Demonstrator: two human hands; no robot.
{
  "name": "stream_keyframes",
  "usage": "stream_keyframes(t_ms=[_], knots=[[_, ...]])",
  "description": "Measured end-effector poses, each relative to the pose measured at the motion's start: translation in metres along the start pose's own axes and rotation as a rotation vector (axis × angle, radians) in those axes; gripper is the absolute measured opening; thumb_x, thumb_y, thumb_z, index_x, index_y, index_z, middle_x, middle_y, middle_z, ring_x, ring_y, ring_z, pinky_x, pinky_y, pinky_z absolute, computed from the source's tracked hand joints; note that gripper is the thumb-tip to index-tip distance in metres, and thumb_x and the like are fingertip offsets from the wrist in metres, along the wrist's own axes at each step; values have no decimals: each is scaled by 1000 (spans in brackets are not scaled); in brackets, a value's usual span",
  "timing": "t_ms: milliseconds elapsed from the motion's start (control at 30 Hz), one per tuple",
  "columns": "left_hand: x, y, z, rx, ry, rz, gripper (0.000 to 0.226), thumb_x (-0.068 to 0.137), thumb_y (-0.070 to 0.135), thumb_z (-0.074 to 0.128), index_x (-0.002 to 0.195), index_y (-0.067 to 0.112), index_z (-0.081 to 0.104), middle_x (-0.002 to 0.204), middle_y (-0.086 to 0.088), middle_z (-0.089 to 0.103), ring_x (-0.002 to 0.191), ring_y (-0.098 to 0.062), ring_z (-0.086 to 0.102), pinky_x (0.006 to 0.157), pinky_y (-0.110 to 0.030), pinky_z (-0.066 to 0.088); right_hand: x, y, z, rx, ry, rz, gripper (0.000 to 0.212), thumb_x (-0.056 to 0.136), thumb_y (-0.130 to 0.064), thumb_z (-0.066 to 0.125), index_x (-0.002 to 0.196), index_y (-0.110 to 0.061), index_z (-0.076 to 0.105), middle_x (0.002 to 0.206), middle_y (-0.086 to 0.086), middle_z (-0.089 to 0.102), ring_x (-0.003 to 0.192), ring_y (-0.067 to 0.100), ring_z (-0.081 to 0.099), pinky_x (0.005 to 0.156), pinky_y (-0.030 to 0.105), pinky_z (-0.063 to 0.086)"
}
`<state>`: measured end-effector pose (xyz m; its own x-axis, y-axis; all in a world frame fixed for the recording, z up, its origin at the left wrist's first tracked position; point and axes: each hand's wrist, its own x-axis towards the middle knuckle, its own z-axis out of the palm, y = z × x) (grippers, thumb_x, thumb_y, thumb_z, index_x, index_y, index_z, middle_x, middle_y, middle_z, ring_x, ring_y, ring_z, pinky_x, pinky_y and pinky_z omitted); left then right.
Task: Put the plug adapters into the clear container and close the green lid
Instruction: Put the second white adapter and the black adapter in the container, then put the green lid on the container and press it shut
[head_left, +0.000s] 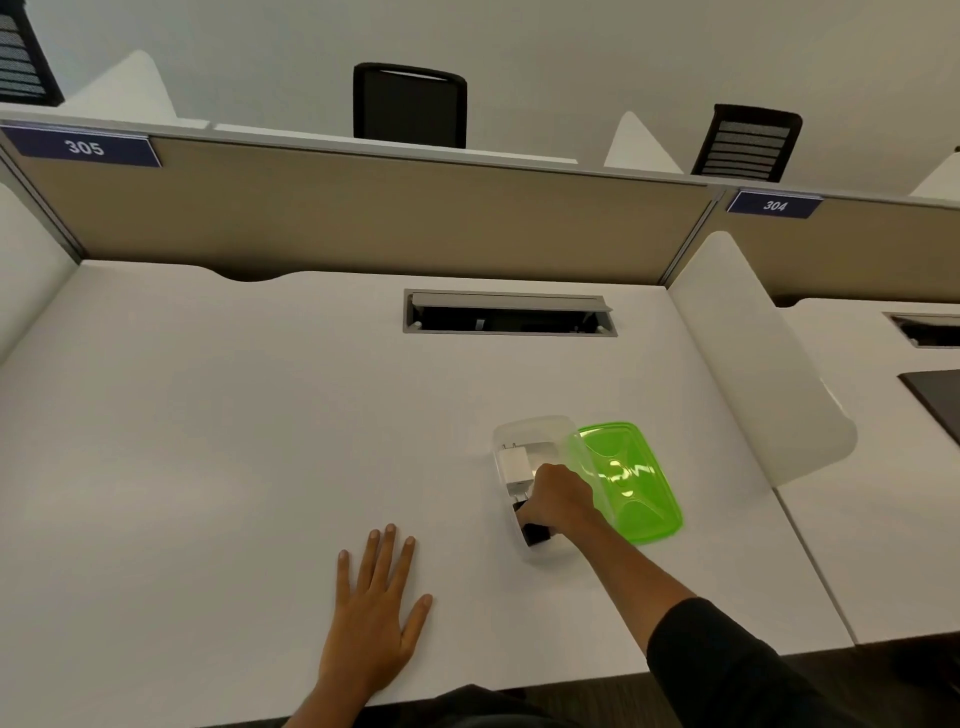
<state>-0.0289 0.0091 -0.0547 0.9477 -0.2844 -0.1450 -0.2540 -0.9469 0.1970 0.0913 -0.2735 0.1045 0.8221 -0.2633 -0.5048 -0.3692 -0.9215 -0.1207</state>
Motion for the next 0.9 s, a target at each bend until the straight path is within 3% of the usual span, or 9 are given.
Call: stream_keyframes(t_ms=[400,567,733,900], knots=[[0,-1,1,-15,4,6,86,105,71,31,174,27,4,185,-4,-6,171,-28,-3,134,-65,6,-7,-2,-1,-83,-20,13,46,73,-28,80,114,-9,70,109,6,77,103,29,76,83,34,61],[0,0,-2,-12,8,11,86,105,70,32,174,26,7,185,-5,-3,171,-29,0,133,-64,5,-7,2,-6,-79,-83,21,51,68,-34,86,110,-11,68,96,8,82,92,26,82,89,36,65],[1,1,-5,-29,-4,12,84,106,70,31,174,25,11,184,-6,1,170,-31,5,133,-63,3,-7,11,-12,-50,-37,23,41,73,-40,86,99,-11,72,76,6,83,75,18,83,82,34,66],[10,5,-13,-92,-43,6,86,103,72,29,173,23,19,183,-7,6,169,-31,5,132,-61,-5,-10,23,-20,44,175,28,38,81,-40,79,104,-10,73,101,6,79,98,28,78,81,34,63]])
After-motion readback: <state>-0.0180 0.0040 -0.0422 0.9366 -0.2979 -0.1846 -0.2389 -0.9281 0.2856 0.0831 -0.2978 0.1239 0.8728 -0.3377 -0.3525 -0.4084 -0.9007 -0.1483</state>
